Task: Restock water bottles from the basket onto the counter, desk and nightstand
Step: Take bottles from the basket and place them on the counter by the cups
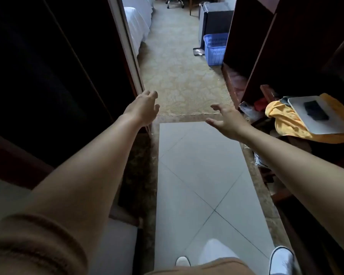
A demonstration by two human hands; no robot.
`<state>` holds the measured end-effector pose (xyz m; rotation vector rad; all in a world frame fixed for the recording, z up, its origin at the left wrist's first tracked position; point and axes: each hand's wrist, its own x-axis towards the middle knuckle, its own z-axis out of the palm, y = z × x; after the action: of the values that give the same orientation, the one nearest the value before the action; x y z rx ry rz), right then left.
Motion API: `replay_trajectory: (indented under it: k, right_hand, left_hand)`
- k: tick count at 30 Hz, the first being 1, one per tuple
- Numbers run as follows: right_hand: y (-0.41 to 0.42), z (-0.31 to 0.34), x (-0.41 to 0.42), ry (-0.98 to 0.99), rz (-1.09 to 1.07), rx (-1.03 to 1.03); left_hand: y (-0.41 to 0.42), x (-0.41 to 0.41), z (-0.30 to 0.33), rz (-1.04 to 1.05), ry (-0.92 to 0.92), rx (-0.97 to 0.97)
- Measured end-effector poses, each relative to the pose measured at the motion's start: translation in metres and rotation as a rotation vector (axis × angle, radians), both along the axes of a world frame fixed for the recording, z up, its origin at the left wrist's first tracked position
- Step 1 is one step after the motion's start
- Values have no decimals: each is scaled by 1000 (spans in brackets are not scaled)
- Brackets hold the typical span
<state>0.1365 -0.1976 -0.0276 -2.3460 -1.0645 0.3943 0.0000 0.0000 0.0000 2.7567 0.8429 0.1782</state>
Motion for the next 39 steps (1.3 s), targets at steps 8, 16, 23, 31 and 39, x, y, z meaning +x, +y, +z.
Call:
replay_trajectory:
  k: [8,16,23,31,39]
  right_hand:
    - [40,-20,74,-6,-44,-23]
    - [109,-23,211,-61,20,-79]
    - [169,-7,320,-100,39,-97]
    - [271,-15,470,-94,-64,-122]
    - [368,-19,606,-90,-103,-114]
  left_hand:
    - [46,84,-21,-41,42,-23]
    - [122,217,-26,-46,78,-52]
    - [191,332,-22,-72,56,-46]
    - [307,475,-30,-110,105,-22]
    - [409,626,-32,-143,59,-49]
